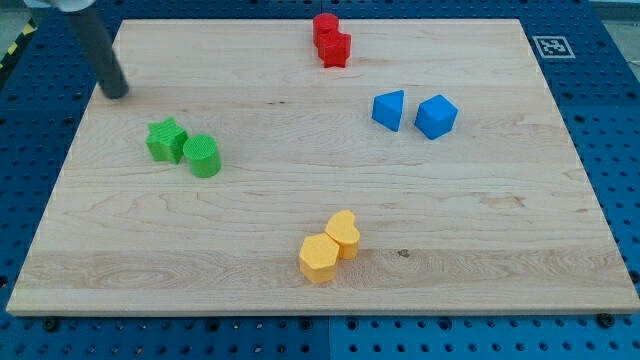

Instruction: Push the green star along green circle a bit down

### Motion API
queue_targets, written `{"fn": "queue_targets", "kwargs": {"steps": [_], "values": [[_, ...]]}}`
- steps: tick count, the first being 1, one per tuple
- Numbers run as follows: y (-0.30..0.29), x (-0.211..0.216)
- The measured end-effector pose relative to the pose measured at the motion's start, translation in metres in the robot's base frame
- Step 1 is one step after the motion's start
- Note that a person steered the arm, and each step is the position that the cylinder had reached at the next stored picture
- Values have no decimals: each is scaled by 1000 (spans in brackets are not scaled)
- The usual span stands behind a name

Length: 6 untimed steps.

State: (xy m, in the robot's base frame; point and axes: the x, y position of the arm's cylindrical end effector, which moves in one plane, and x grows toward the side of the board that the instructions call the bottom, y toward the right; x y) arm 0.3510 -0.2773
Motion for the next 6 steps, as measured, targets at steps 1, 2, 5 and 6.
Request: {"fn": "queue_targets", "kwargs": {"steps": [1,2,5,6], "values": [[12,27],[28,25],[91,65],[106,72]]}}
